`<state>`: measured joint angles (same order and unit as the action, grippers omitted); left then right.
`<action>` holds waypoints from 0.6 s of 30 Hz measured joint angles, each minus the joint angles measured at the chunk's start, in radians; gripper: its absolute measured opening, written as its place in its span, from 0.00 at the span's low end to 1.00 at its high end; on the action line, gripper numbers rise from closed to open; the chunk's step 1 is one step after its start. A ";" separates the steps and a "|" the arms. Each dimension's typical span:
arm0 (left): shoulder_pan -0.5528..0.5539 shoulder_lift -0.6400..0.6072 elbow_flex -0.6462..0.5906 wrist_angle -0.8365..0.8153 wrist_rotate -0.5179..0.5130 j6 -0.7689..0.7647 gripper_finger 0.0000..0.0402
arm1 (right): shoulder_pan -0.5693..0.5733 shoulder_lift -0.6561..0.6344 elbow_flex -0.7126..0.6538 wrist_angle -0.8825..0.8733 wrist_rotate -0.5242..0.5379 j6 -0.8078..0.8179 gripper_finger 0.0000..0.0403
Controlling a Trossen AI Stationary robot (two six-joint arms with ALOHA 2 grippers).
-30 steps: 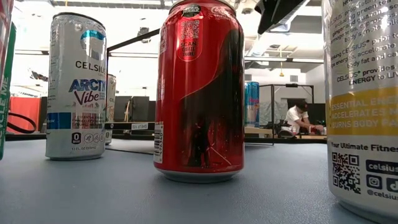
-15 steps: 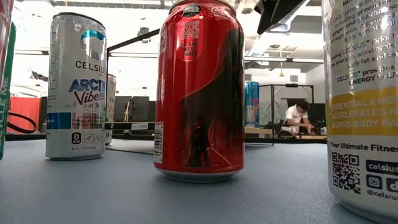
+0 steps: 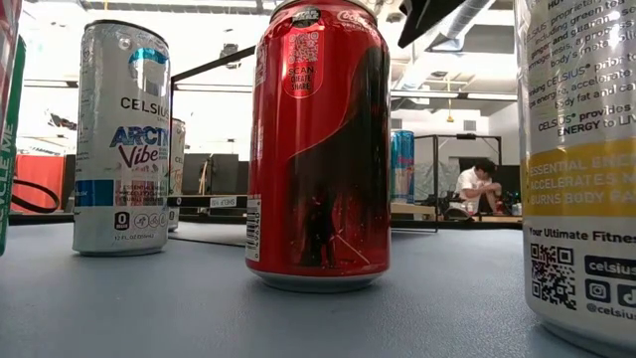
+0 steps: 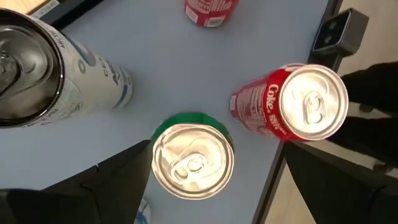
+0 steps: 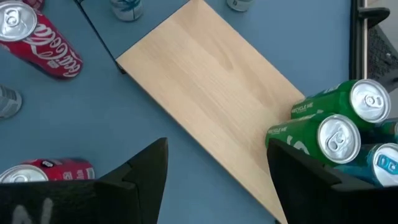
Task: Place canned beverage on shelf
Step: Put green soda can on the shelf aligned with the other green soda cans
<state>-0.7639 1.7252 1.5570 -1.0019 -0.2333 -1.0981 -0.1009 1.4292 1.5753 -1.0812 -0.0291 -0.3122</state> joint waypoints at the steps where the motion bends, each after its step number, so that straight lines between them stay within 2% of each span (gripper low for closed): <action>1: -0.003 0.000 -0.003 0.002 0.000 0.004 0.88 | 0.000 0.000 0.000 0.001 0.000 0.000 0.64; 6: -0.016 -0.002 -0.019 0.006 -0.032 0.017 0.88 | 0.000 0.000 0.000 0.024 0.000 0.000 0.64; 12: -0.024 -0.053 -0.117 0.114 -0.037 0.007 0.88 | 0.000 0.000 0.000 0.029 0.000 0.000 0.64; 18: -0.024 -0.086 -0.165 0.130 -0.026 0.043 0.88 | -0.001 0.000 0.000 0.029 0.000 0.021 0.64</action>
<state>-0.7876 1.6395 1.3923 -0.8716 -0.2593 -1.0553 -0.1017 1.4288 1.5753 -1.0519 -0.0290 -0.2908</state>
